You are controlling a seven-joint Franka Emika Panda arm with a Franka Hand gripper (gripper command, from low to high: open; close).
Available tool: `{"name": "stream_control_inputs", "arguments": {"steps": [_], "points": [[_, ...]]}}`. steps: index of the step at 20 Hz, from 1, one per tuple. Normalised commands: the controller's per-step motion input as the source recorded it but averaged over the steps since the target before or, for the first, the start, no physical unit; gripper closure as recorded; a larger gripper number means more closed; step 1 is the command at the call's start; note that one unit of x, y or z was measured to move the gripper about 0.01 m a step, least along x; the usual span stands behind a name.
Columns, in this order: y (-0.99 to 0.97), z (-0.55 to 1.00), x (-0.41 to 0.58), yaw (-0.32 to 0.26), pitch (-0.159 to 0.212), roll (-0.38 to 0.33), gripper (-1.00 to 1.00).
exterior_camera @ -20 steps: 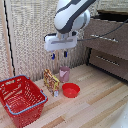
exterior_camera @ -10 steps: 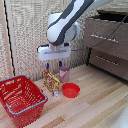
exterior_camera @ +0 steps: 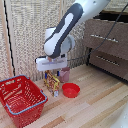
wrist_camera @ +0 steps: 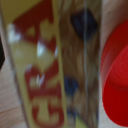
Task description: Shift your gripper thoughtfully near the cereal snack bar. Tenderly grip the snack bar with your precision device. Carefully hover the precision device above the first drawer installation and invite the snack bar to descend into the first drawer installation.
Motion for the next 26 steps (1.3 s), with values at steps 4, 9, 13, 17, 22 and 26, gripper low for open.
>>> {"name": "stream_control_inputs", "arguments": {"steps": [4,9,13,17,22,26], "points": [[0.05,-0.08,0.041,0.028,0.059,-0.032,1.00],[0.00,0.00,0.002,0.000,0.003,0.000,1.00],[0.00,0.01,0.003,0.006,0.000,0.000,1.00],[-0.03,0.19,0.088,0.071,0.028,0.000,1.00],[-0.05,0.29,0.041,0.155,0.039,-0.009,1.00],[-0.08,0.58,0.026,0.131,0.026,-0.012,1.00]]}}
